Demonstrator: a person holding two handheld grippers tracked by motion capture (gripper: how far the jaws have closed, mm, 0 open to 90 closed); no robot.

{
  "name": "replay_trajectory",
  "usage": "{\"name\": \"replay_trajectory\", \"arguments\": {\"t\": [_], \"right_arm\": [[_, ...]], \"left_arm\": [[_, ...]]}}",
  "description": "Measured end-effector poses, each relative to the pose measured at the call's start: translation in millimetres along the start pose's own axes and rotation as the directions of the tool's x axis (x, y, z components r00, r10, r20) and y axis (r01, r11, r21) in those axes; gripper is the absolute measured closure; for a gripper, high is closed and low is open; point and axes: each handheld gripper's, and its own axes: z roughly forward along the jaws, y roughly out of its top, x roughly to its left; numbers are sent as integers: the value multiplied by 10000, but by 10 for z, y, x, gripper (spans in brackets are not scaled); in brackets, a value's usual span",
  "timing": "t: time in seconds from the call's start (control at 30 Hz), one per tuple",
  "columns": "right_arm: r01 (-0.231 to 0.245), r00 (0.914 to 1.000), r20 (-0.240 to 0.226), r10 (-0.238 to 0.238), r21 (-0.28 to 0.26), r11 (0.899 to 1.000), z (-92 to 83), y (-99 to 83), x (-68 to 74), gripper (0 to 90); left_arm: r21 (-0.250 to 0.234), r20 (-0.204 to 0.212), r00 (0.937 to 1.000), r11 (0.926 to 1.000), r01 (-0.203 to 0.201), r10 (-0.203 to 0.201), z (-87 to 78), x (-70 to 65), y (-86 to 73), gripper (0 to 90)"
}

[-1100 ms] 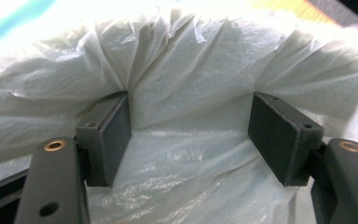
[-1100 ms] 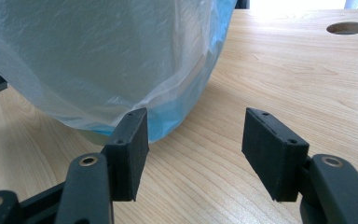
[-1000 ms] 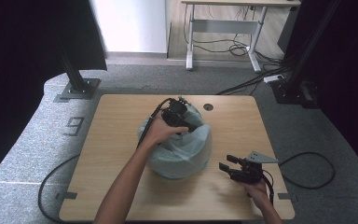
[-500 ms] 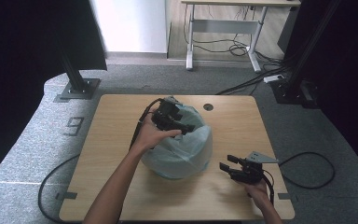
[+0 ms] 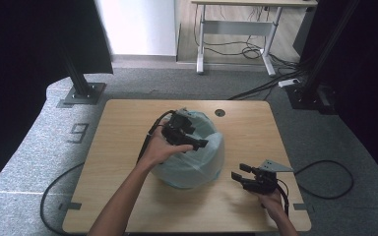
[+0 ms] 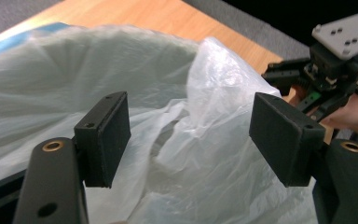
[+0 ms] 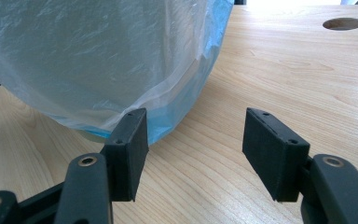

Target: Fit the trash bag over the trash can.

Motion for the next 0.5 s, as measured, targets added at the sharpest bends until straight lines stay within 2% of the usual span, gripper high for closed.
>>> {"name": "replay_trajectory", "arguments": {"t": [0.13, 0.23, 0.5], "right_arm": [[-45, 10000, 5, 45, -33, 10000, 4, -4, -5, 395], [4, 10000, 1, -4, 4, 10000, 2, -3, -1, 395], [-69, 10000, 36, 69, -17, 10000, -9, -3, -18, 395]], "left_arm": [[623, -189, 9998, 9980, -105, 117, 145, -20, 48, 291], [1153, -241, 9997, 9933, 4, 24, 260, -6, 82, 292], [1922, -217, 9996, 9811, 209, -171, 415, 41, 93, 292]]}}
